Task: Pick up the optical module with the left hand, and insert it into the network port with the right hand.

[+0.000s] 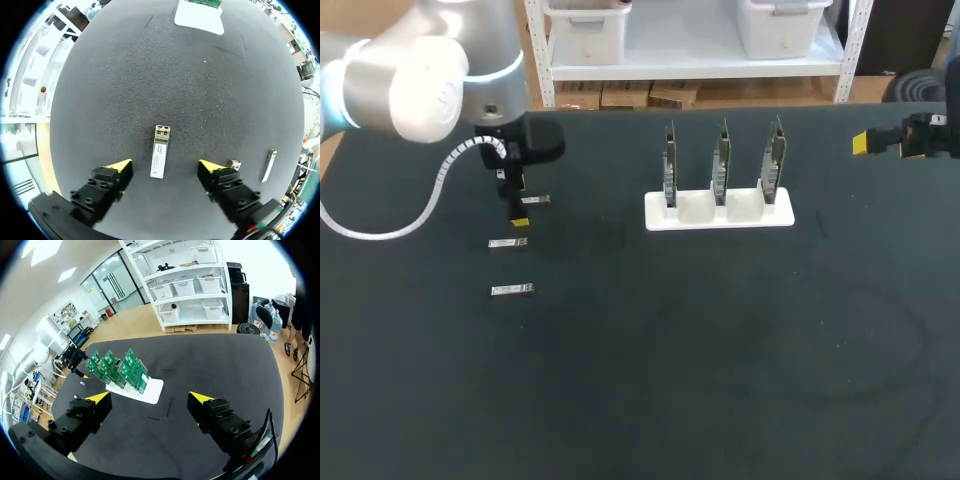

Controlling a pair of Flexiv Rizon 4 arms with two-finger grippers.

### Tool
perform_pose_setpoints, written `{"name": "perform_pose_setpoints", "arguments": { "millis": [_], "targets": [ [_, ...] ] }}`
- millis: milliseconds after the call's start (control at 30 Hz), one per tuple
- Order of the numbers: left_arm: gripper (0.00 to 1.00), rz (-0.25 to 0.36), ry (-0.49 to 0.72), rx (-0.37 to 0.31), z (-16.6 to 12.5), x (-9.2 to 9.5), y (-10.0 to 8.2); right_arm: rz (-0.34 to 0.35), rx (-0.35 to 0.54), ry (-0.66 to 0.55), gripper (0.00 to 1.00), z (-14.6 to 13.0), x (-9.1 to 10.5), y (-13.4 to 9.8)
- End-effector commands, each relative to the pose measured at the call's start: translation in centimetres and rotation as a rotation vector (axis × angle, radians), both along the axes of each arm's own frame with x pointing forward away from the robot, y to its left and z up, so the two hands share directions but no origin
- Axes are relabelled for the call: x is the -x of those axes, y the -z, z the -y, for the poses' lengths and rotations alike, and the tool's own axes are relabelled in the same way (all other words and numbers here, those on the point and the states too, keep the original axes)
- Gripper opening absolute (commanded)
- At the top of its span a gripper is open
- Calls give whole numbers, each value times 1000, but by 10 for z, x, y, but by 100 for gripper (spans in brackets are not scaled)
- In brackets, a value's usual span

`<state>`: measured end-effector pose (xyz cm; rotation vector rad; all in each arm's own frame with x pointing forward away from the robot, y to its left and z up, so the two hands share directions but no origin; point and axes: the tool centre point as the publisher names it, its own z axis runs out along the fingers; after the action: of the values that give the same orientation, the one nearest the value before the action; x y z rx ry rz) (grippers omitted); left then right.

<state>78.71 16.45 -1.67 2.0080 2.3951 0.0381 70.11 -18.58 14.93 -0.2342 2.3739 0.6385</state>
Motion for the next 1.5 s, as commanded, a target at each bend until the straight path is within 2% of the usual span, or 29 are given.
{"name": "perform_pose_setpoints", "arguments": {
  "millis": [33,67,100,167,567,700,867,1067,1133,1200,1267,1500],
  "targets": [
    [42,-2,4,6,-1,-1,0,0,3,5,100,-1,1,-1],
    [40,-2,5,8,-1,-1,0,0,3,5,100,-1,1,-1],
    [29,-2,5,10,-1,-1,0,0,3,5,100,-1,1,-1],
    [0,-1,6,9,-2,0,0,0,3,5,100,-1,1,-1],
    [0,-2,4,15,-5,2,0,0,3,5,100,-1,1,-1],
    [0,8,-19,48,-5,3,-4,0,3,5,100,-1,1,-1],
    [0,49,-84,204,-1,2,-30,0,3,5,100,-1,1,-1],
    [0,86,-168,434,10,3,-81,0,3,5,100,-1,1,-1],
    [0,132,-187,510,13,4,-98,0,3,5,100,-1,1,-1],
    [0,140,-228,583,13,4,-112,0,3,5,100,-1,1,-1],
    [0,178,-267,602,9,2,-122,0,3,5,100,-1,1,-1],
    [0,178,-267,602,9,2,-122,0,3,5,100,-1,1,-1]
  ]
}}
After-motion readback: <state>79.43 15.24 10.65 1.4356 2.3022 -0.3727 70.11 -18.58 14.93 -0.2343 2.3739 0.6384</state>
